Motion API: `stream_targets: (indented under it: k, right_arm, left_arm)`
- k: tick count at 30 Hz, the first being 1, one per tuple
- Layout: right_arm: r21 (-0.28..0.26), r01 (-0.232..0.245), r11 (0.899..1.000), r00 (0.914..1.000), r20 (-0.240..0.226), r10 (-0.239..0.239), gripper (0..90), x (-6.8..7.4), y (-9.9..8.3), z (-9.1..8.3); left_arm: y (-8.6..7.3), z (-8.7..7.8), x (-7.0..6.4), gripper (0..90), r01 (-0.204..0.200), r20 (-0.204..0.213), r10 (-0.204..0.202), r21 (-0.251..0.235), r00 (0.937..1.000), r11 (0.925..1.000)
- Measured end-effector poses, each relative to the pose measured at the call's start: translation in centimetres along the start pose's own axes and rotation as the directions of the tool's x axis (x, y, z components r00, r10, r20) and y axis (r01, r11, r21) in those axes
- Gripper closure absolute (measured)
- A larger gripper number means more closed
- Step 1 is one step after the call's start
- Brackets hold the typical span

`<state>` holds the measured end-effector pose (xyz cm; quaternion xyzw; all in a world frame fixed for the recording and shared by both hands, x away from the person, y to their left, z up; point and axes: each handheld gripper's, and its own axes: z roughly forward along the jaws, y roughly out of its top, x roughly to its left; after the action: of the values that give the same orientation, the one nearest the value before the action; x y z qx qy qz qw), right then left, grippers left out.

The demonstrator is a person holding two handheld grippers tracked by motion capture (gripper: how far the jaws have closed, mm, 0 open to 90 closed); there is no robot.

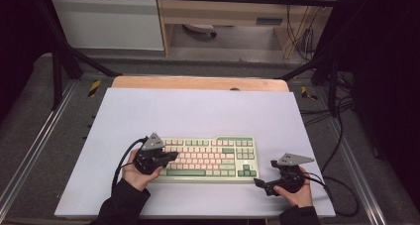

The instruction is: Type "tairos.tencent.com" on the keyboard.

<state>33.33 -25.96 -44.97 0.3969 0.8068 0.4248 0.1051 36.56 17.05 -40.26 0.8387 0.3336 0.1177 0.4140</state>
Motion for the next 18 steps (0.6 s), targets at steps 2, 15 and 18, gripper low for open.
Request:
stream_targets:
  k: [2,15,18]
  right_arm:
    - [0.000,0.000,1.000,1.0000,0.001,0.000,0.4,0.0,0.0,0.0]
    - [0.002,0.006,1.000,1.0000,0.002,-0.006,0.4,0.0,0.0,0.0]
    - [0.001,0.008,1.000,1.0000,0.002,-0.008,0.4,0.0,0.0,0.1]
  left_arm:
    - [0.2,0.3,0.0,90.0,0.000,-0.003,0.000,0.002,1.0000,1.0000]
    - [1.3,2.0,-0.3,90.0,-0.010,-0.020,0.010,0.025,0.9997,0.9996]
    - [1.5,2.6,-0.3,90.0,-0.006,-0.021,0.006,0.027,0.9998,0.9996]
